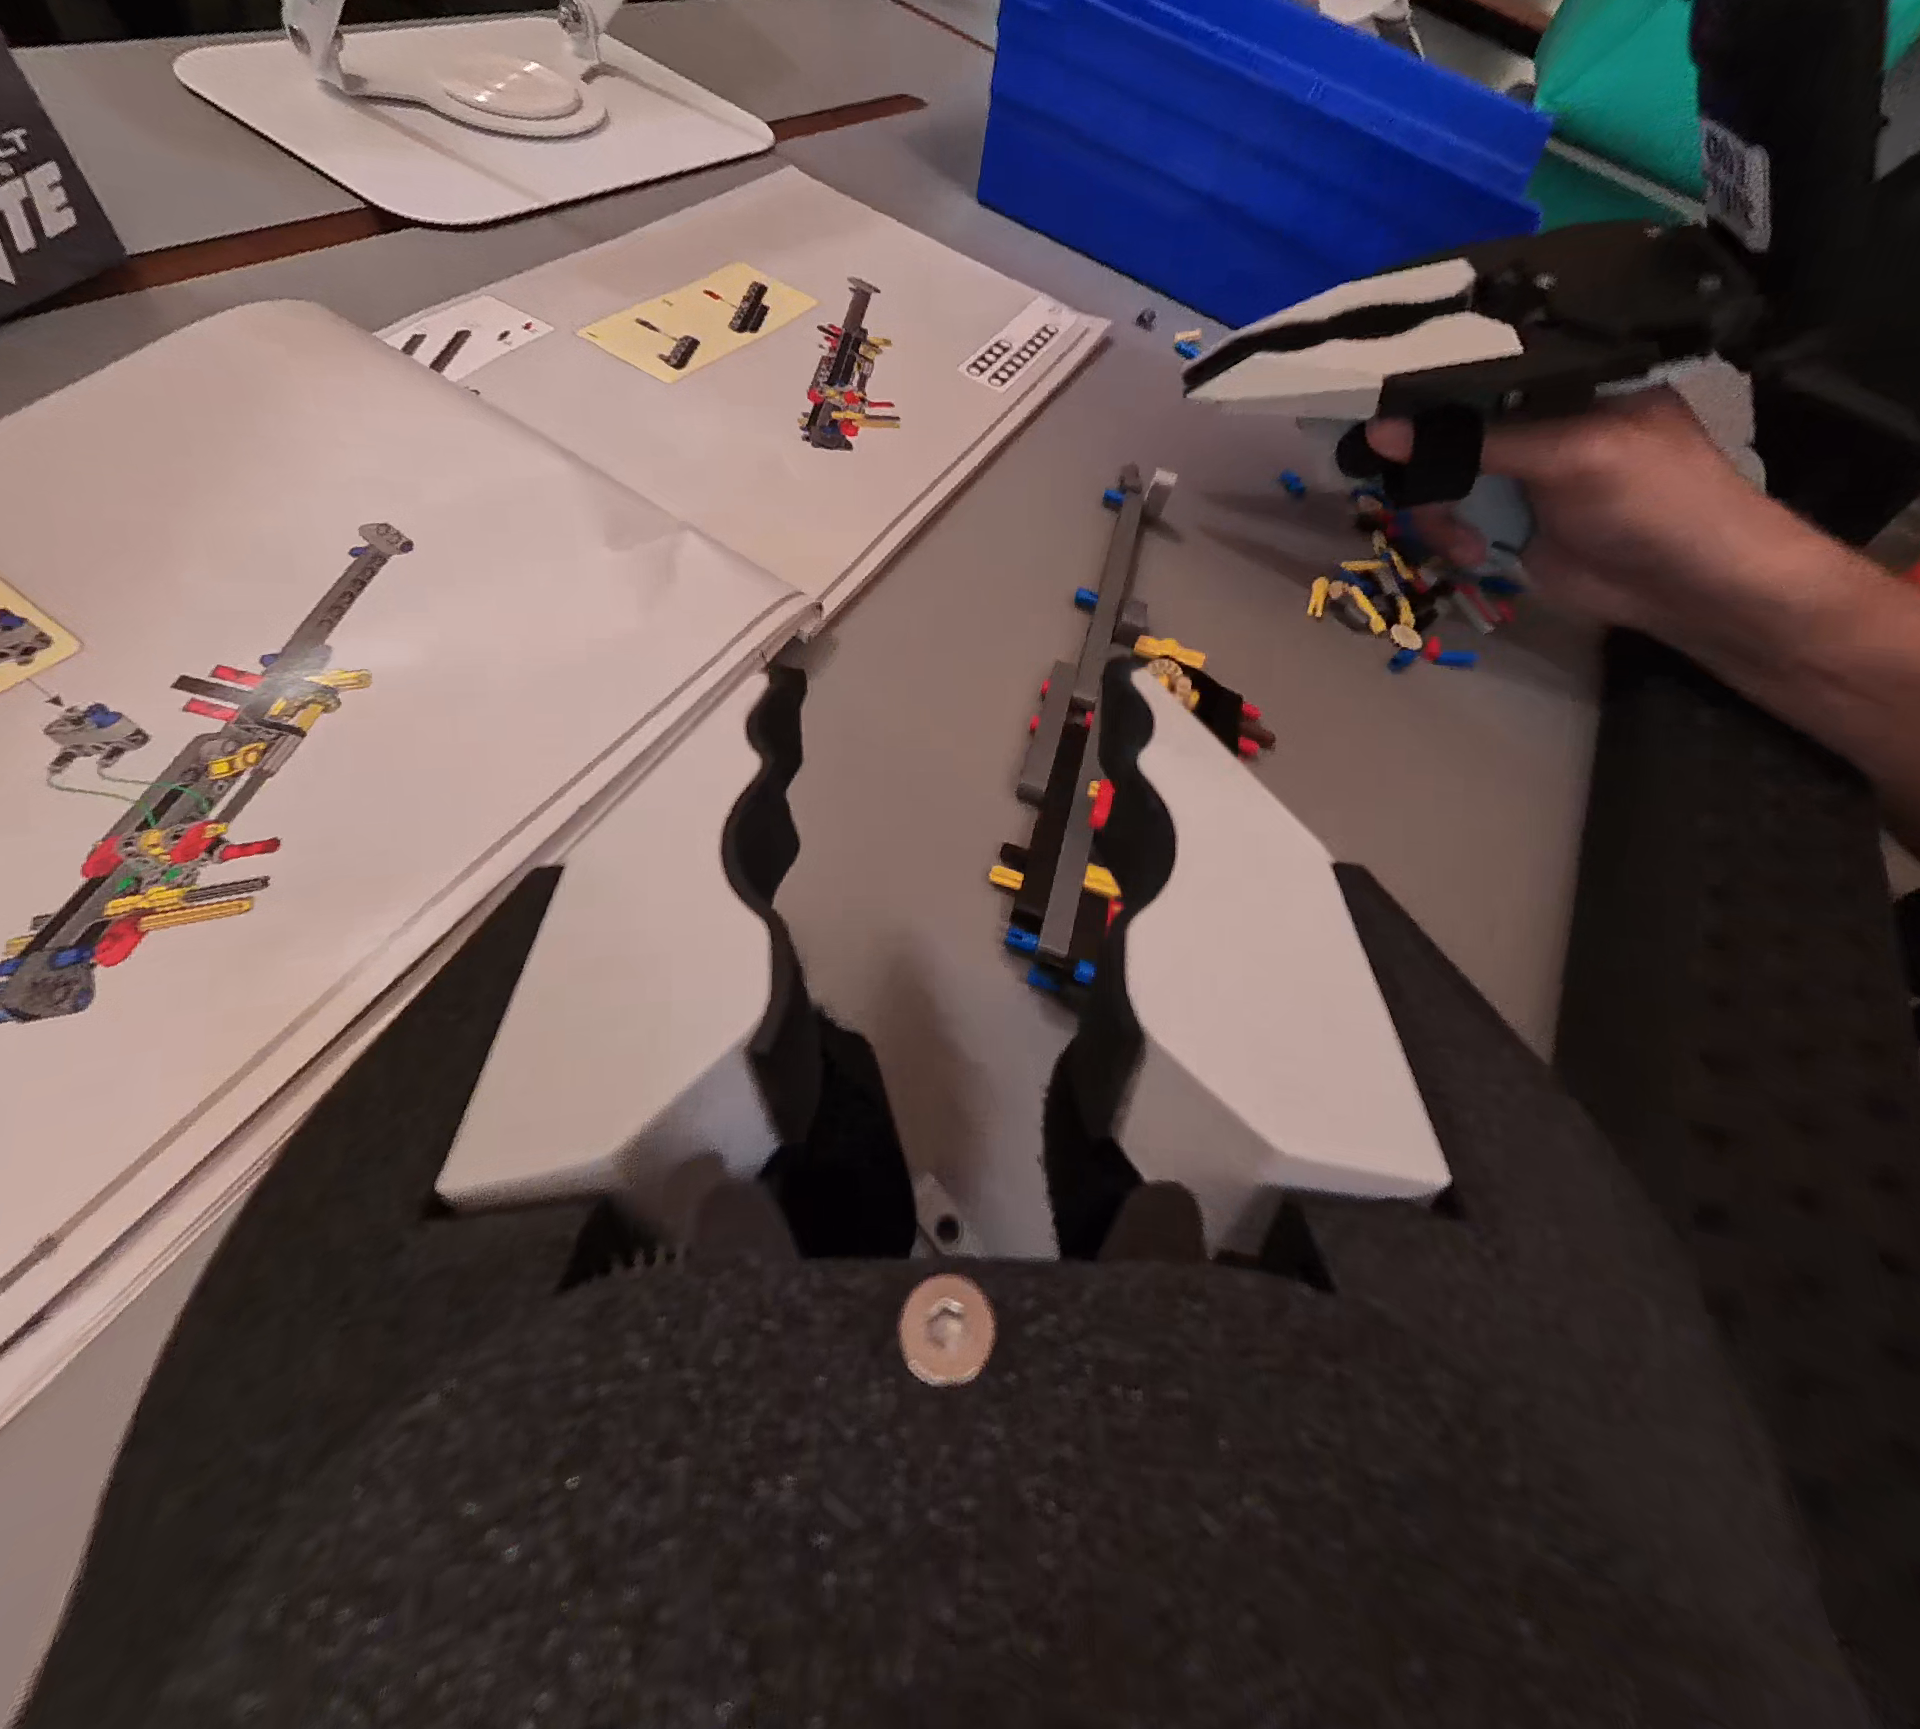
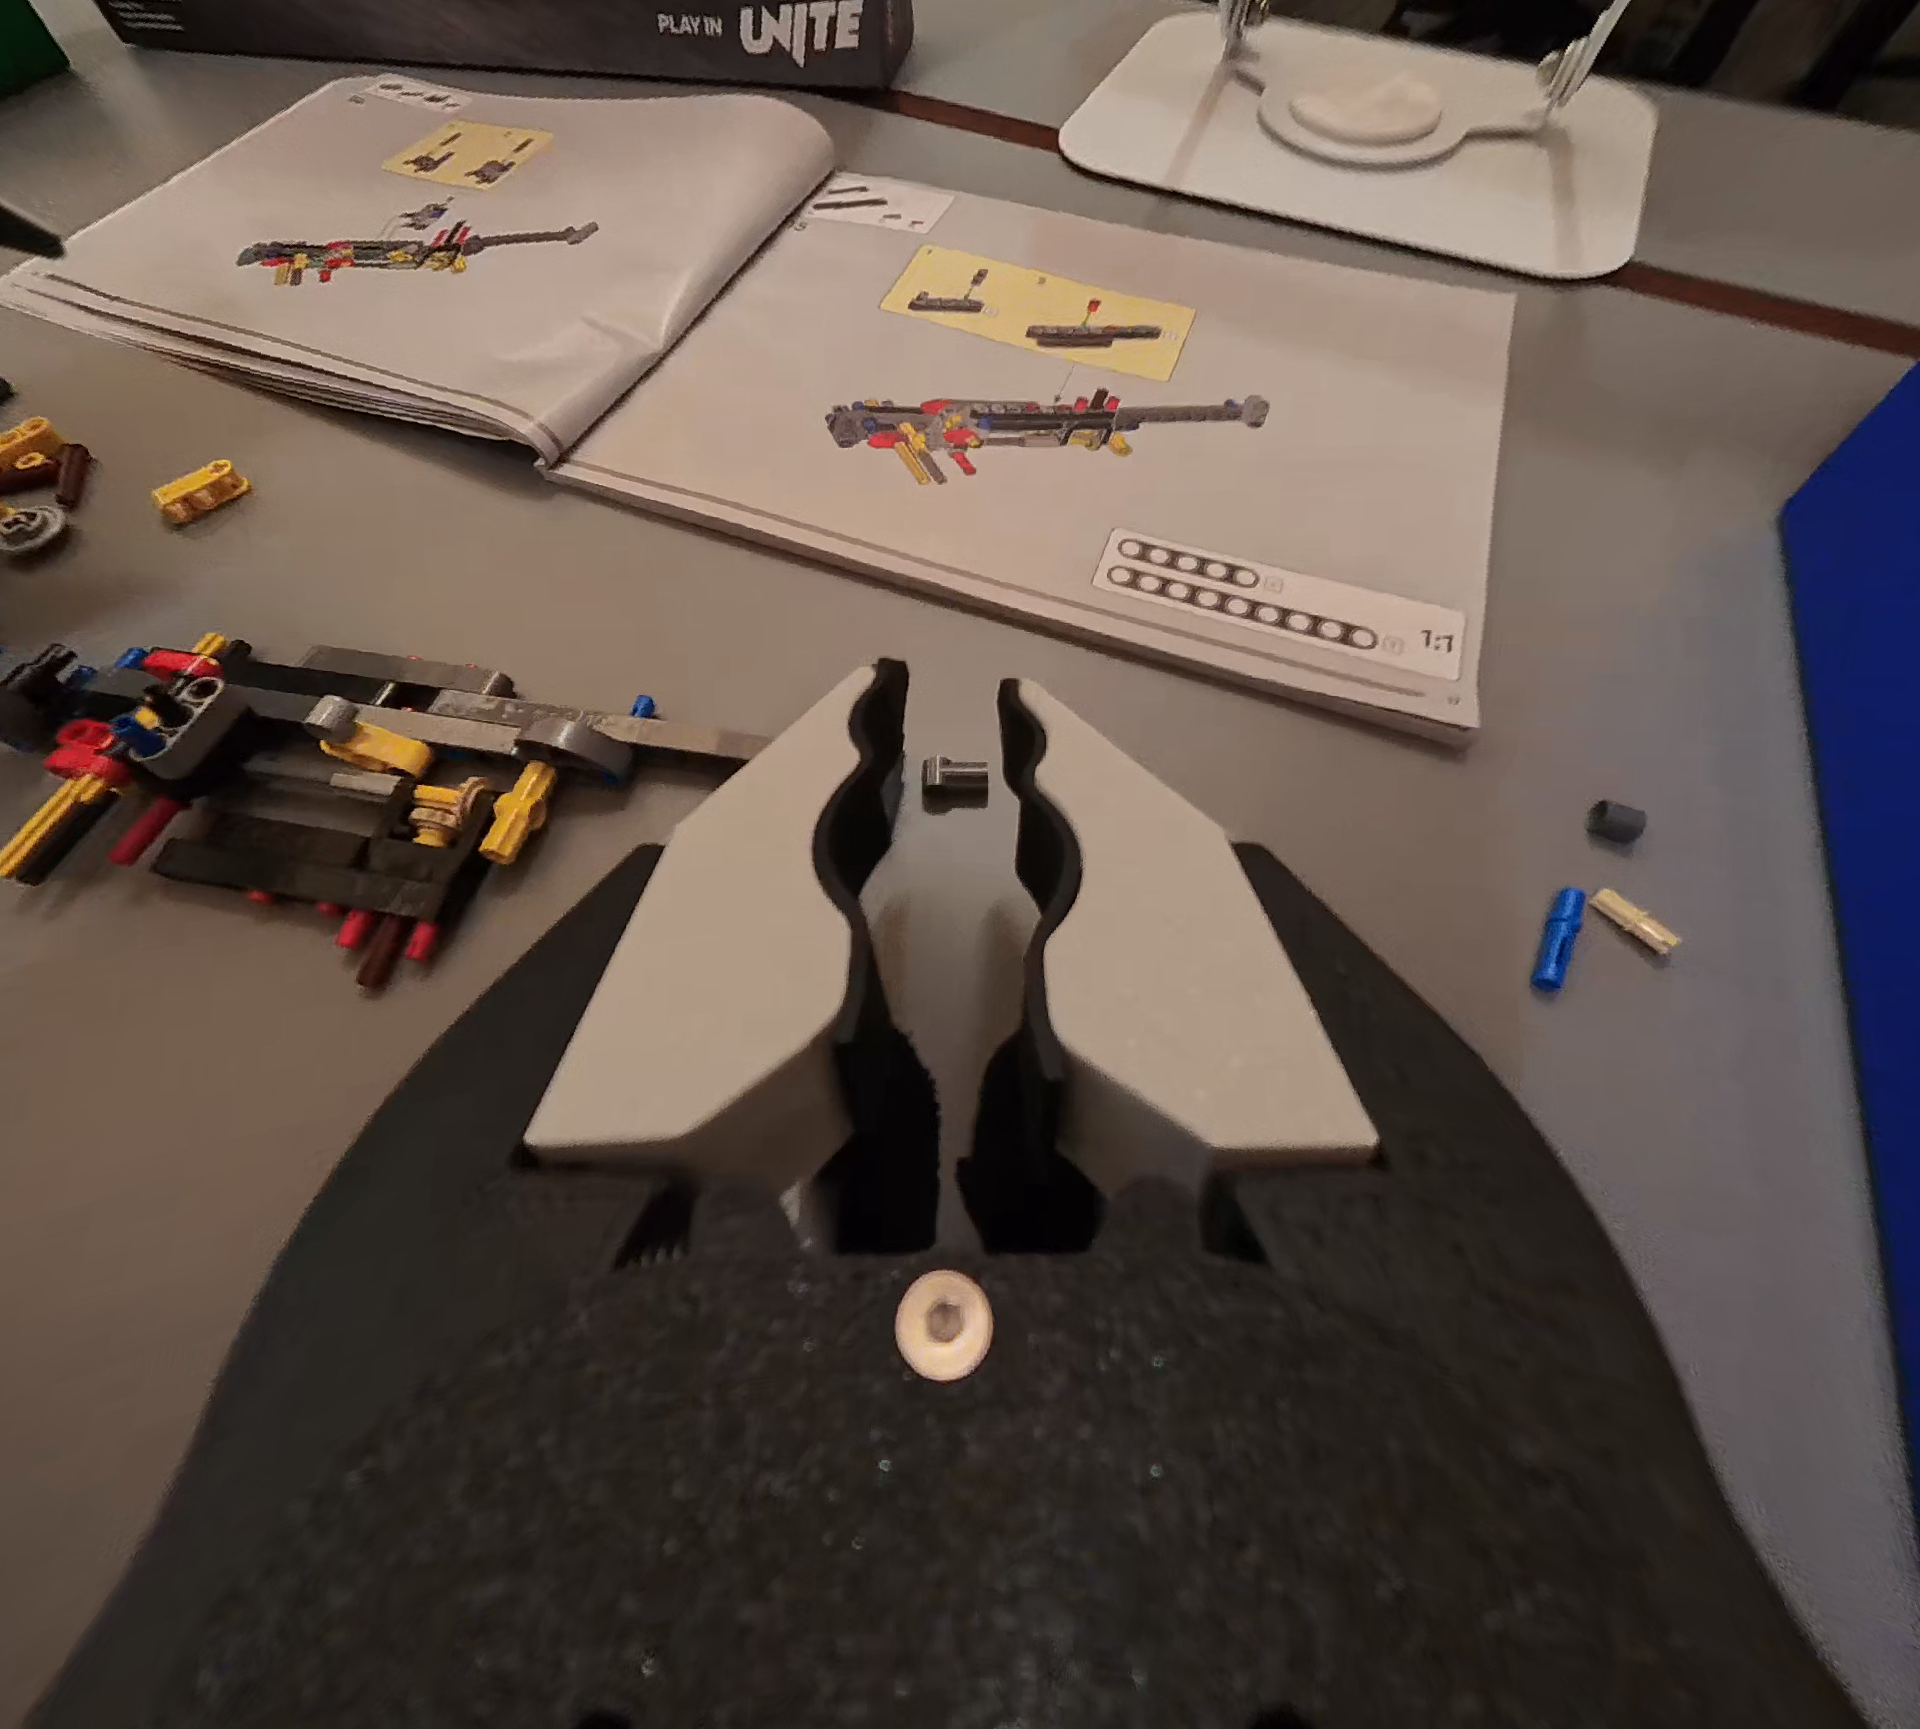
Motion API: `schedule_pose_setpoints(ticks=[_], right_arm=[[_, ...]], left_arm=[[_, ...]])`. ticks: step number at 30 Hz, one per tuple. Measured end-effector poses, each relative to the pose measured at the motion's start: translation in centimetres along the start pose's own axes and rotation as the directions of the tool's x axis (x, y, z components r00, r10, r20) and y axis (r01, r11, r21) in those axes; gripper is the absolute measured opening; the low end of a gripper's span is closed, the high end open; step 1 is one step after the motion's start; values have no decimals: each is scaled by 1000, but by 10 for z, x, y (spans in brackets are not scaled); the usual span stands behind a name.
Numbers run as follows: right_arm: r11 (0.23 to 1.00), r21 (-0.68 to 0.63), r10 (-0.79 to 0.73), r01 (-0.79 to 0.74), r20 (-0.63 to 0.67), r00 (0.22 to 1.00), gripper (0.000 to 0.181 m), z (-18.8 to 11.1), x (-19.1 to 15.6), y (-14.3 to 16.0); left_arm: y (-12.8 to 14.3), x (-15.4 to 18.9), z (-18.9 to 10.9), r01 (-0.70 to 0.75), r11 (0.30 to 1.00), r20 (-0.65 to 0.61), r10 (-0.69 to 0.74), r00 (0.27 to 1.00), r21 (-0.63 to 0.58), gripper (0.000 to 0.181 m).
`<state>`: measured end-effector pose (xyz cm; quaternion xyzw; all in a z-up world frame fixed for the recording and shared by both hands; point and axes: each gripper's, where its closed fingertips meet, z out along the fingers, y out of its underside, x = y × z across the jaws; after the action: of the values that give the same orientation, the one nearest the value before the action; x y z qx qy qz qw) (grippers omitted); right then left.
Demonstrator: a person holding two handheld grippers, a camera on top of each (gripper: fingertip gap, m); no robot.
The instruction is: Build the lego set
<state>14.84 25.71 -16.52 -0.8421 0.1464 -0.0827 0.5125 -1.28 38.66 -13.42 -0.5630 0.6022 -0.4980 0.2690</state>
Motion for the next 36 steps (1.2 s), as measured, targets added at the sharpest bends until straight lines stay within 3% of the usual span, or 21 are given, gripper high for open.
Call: schedule_pose_setpoints(ticks=[11,15,21,27,29,33,36], right_arm=[[999,-5,39,-39,24,999,12,0,6,2],[1000,-4,9,-9,21,1000,11,-1,3,2],[1000,-9,1,-1,25,1000,11,-2,2,3],[1000,-23,-3,4,36,999,11,-2,-2,7],[1000,-20,8,-8,46,999,11,-3,-4,7],[1000,1,24,-24,26,999,11,-6,0,5],[999,9,36,-36,23,999,11,-7,2,5]], left_arm=[[8,-3,-5,28,999,-58,-30,998,-31,56],[10,-8,-5,-41,998,14,42,999,-51,24],[11,-12,-2,-35,998,54,38,998,-56,20],[13,-9,5,-113,991,121,122,985,-78,16],[9,-4,6,-140,988,125,147,981,-60,38],[7,3,17,-108,992,65,112,992,-66,55],[-10,5,34,-228,963,73,240,968,-143,62]])
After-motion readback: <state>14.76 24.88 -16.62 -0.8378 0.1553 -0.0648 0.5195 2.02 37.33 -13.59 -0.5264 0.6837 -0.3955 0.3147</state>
